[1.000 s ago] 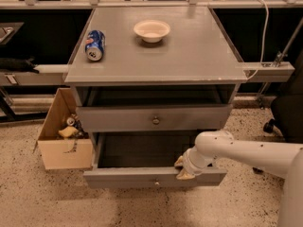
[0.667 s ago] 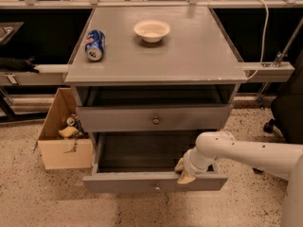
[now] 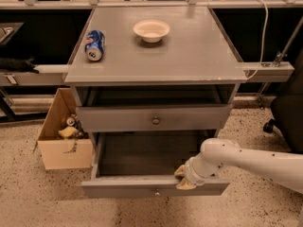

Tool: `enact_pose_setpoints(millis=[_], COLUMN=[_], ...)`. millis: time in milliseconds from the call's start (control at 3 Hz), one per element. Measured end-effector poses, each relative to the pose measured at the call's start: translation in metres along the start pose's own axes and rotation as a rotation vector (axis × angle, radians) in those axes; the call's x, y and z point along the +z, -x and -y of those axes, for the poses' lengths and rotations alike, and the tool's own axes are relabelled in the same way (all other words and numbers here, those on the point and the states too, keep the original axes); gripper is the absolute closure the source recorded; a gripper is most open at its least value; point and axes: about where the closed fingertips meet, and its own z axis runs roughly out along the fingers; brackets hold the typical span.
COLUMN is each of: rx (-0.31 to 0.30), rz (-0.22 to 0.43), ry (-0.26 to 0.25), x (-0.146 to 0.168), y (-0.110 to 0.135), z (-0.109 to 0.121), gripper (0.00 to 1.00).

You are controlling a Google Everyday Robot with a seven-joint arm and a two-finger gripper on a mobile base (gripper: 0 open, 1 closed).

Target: Open middle drawer

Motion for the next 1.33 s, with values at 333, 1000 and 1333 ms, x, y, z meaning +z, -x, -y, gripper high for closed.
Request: enact_pose_setpoints(millis=[333, 1000, 1333], rx=[0.003, 0.003, 0.003], rz=[0.008, 0.009, 0.009], ry=[0.013, 0.013, 0.013], x=[0.0011, 0.0011, 0.0011], y=[0.0000, 0.0000, 0.0000], z=[-0.0063, -0.0064, -0.0065], gripper=[1.00, 0.51, 0.22])
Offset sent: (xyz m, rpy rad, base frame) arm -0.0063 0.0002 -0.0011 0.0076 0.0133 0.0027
